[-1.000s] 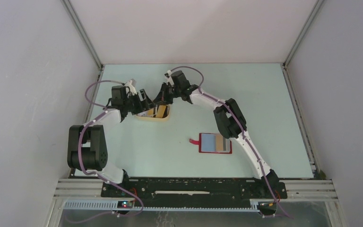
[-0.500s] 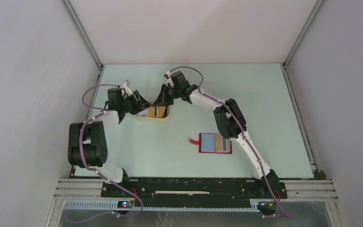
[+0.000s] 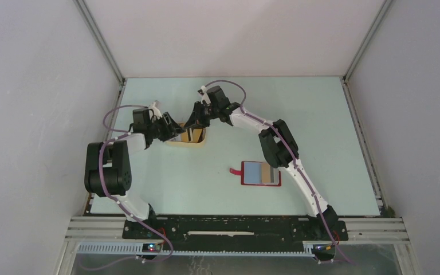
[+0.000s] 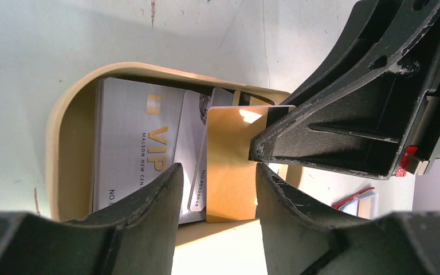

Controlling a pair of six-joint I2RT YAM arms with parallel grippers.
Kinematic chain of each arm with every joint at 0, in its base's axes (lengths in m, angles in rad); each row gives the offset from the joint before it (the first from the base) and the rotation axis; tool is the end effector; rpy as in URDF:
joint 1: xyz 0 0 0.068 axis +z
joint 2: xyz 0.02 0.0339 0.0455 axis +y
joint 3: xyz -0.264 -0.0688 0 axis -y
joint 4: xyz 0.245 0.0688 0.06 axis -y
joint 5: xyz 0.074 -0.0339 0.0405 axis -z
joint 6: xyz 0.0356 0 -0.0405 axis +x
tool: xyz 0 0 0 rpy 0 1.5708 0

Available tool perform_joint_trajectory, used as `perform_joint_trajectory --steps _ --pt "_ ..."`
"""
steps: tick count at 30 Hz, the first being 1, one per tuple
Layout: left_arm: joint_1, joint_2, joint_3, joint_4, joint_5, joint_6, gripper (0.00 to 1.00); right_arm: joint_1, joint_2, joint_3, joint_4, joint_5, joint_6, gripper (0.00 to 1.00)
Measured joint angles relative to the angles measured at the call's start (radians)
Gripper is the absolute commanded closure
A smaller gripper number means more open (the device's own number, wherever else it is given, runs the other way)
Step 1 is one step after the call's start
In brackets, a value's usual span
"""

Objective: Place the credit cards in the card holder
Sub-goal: Pick up the credit card from the storage box.

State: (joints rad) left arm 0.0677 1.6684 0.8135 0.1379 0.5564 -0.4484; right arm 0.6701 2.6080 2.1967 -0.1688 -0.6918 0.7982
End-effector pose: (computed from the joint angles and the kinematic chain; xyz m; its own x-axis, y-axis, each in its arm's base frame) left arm 0.3309 0.0036 0.1623 -0.7381 -0.4190 -0.5288 0.0219 0.7685 -0.6395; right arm 0.4410 0.3784 0.1492 -0.9418 -0.0427 -0.3334 -0.3181 0.4338 0.8430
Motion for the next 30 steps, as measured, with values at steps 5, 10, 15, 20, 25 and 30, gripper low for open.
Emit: perform_joint_trajectory --steps 5,10,15,20,25,30 --pt "0.004 0.0 0.0 0.003 -0.001 0.0 0.44 0.0 0.0 0.0 0.003 -0.005 0.0 0.71" --pt "0.012 0.0 0.0 0.003 -0.004 0.0 0.44 -0.001 0.0 0.0 0.003 -0.006 -0.003 0.69" --pt "0.015 0.0 0.0 0.003 -0.005 0.0 0.45 -0.002 0.0 0.0 0.001 -0.006 -0.017 0.68" --pt "0.018 0.0 0.0 0.003 -0.007 0.0 0.45 -0.002 0.0 0.0 -0.003 -0.006 -0.034 0.68" --pt "0.027 0.0 0.0 0.003 -0.013 -0.001 0.45 -0.005 0.0 0.0 -0.014 -0.007 -0.044 0.67" --pt "0.032 0.0 0.0 0.004 -0.014 -0.006 0.45 -0.011 0.0 0.0 -0.024 -0.014 -0.053 0.67"
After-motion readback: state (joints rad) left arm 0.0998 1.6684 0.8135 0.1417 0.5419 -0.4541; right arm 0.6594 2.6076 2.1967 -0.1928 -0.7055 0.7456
